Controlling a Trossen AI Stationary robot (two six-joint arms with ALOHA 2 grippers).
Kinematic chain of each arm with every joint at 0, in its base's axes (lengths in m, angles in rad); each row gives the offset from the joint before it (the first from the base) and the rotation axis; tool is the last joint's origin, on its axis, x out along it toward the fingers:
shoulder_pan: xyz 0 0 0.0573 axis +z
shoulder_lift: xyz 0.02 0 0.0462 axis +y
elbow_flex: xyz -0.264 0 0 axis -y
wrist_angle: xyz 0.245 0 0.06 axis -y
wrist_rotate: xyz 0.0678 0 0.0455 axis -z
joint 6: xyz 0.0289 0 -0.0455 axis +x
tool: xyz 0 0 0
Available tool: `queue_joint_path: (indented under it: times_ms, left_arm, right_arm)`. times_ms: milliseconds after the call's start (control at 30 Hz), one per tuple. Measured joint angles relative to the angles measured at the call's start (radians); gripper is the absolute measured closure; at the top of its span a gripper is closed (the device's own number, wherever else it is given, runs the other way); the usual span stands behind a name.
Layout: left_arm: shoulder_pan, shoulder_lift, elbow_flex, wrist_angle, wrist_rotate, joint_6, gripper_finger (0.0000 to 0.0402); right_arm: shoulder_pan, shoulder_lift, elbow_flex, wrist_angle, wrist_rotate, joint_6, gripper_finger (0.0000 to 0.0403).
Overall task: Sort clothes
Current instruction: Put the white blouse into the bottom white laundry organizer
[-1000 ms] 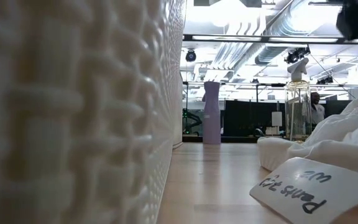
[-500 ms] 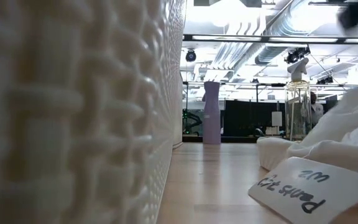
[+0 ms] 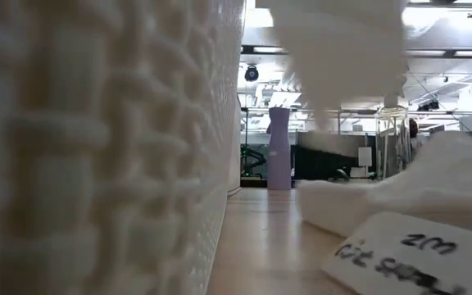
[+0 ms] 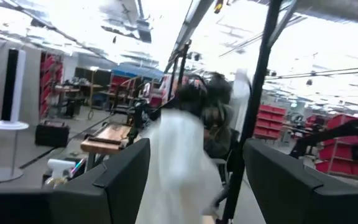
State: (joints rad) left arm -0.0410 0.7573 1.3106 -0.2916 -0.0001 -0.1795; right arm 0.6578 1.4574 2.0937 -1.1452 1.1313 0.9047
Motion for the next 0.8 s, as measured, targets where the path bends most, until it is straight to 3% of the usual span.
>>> queue_joint_path:
  times_ms: [67, 133, 200, 267, 400, 800]
  left_arm:
    - [0.000, -0.012, 0.000, 0.004, 0.009, 0.003, 0.0154]
    - [0.000, -0.022, 0.000, 0.006, 0.011, 0.007, 0.0154]
    - [0.000, -0.029, 0.000, 0.007, 0.011, 0.008, 0.0154]
    - [0.000, -0.030, 0.000, 0.006, 0.011, 0.008, 0.0154]
    - [0.000, -0.029, 0.000, 0.005, -0.009, 0.008, 0.0154]
    - [0.000, -0.010, 0.000, 0.006, -0.050, 0.000, 0.0154]
  right_arm:
    - [-0.013, 0.002, 0.015, 0.327, 0.057, -0.338, 0.0388]
    - [-0.041, 0.017, -0.003, 0.699, 0.005, -0.688, 0.0388]
    - [-0.069, 0.053, -0.016, 1.020, -0.149, -0.953, 0.0388]
    - [-0.103, 0.105, -0.019, 1.218, -0.326, -1.079, 0.0388]
    - [-0.162, 0.201, -0.020, 1.279, -0.560, -0.980, 0.0388]
    - [-0.282, 0.595, -0.022, 1.215, -0.938, -0.395, 0.0388]
